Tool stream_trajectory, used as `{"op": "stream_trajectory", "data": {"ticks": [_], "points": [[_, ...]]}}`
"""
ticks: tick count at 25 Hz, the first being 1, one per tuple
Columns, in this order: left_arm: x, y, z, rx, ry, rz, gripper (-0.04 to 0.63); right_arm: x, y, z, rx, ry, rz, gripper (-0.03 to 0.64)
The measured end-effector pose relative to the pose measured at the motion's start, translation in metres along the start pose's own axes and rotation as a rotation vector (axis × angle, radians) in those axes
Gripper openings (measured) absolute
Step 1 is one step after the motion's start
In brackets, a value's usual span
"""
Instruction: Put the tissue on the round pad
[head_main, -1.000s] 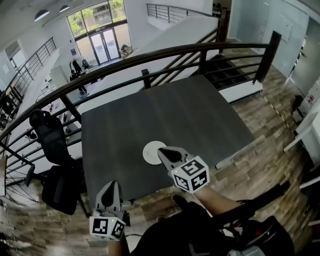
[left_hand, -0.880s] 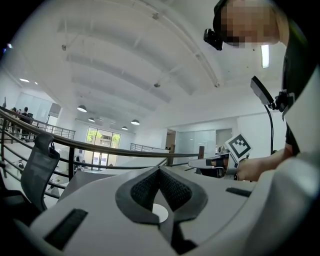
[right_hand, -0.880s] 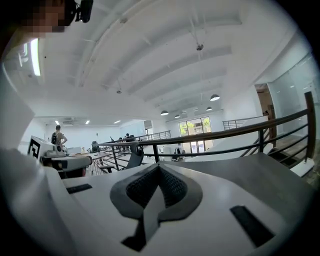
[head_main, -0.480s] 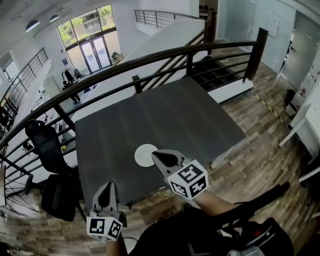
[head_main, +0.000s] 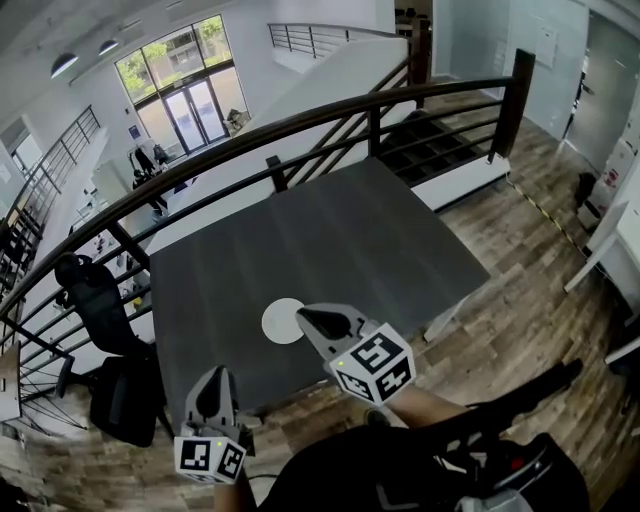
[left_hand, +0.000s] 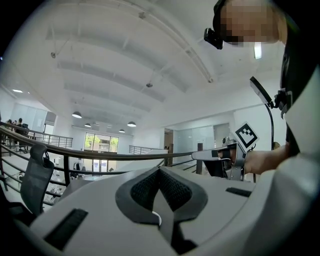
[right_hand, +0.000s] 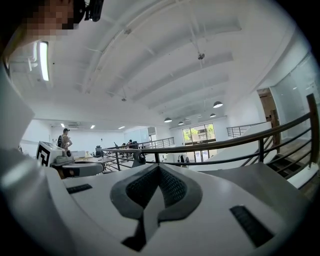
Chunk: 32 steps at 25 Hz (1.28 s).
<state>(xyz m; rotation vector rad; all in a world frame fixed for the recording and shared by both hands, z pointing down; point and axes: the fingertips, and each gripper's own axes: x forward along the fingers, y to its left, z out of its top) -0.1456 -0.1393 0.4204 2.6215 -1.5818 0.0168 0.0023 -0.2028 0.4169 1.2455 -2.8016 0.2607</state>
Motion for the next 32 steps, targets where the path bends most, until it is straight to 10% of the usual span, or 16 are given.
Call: {"op": "stream_trajectory", "data": {"ticks": [32], "points": [[0.008,0.000,0.001,-0.006,0.005,0.005,-0.006,0.006,0.002,0.010,-0.003,-0.030,0.027,0.000]]}}
